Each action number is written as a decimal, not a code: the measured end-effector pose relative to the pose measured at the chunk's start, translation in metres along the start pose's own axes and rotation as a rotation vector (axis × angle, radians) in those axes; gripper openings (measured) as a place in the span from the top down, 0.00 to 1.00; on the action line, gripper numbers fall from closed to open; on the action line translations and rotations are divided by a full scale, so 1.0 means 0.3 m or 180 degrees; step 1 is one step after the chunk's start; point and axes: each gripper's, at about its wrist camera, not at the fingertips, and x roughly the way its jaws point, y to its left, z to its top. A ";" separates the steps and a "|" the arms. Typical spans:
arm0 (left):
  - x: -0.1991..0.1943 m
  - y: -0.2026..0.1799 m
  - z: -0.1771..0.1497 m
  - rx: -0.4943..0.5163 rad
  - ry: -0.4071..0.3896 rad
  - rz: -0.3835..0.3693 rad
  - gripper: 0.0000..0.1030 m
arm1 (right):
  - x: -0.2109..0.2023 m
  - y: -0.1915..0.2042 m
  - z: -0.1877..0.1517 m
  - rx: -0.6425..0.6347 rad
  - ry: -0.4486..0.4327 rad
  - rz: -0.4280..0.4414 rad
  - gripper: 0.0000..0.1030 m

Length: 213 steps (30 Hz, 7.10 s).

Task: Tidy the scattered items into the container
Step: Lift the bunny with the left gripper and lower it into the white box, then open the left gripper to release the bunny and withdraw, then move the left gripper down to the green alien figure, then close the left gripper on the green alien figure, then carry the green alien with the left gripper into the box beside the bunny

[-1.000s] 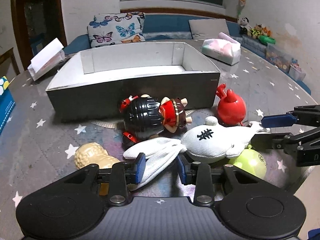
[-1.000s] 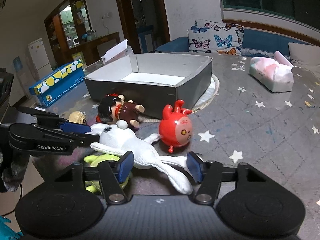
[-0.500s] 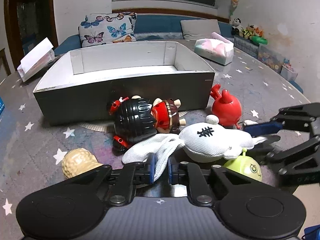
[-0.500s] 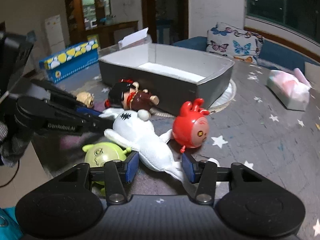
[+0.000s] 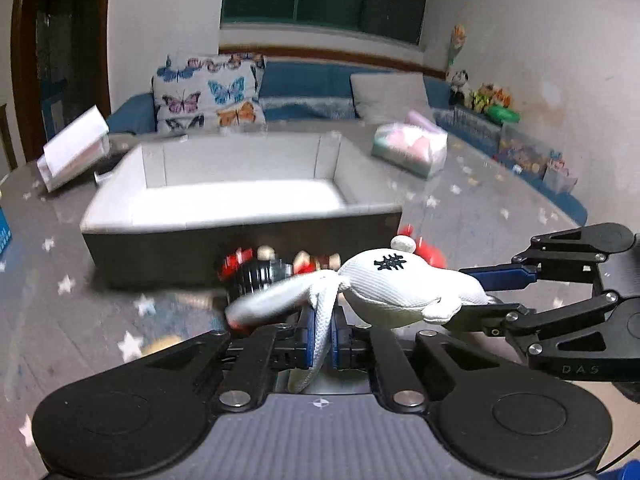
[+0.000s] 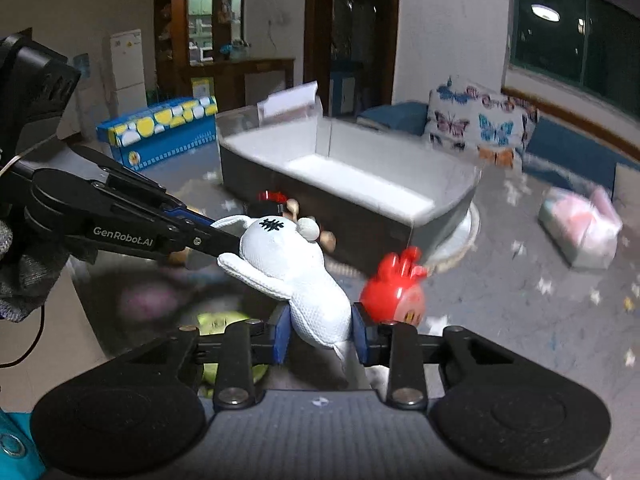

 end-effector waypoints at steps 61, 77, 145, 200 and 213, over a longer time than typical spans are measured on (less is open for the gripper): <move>0.333 0.264 0.363 -0.0502 0.0205 0.0623 0.79 | 0.391 -0.187 0.381 -0.0095 0.0088 -0.0041 0.50; 0.141 0.133 0.229 -0.0468 0.0078 0.0583 0.77 | 0.129 -0.056 0.202 -0.0001 -0.0187 -0.0056 0.30; -0.027 -0.069 -0.123 -0.0352 0.0405 -0.0765 0.69 | 0.033 0.104 -0.141 0.0505 0.0144 0.0323 0.51; 0.406 0.208 0.344 -0.1521 0.0196 -0.1040 0.65 | 0.393 -0.262 0.341 -0.0324 0.0152 0.0013 0.52; 0.523 0.261 0.325 -0.1775 0.0370 -0.1083 0.65 | 0.534 -0.290 0.338 -0.0570 0.0548 0.0059 0.52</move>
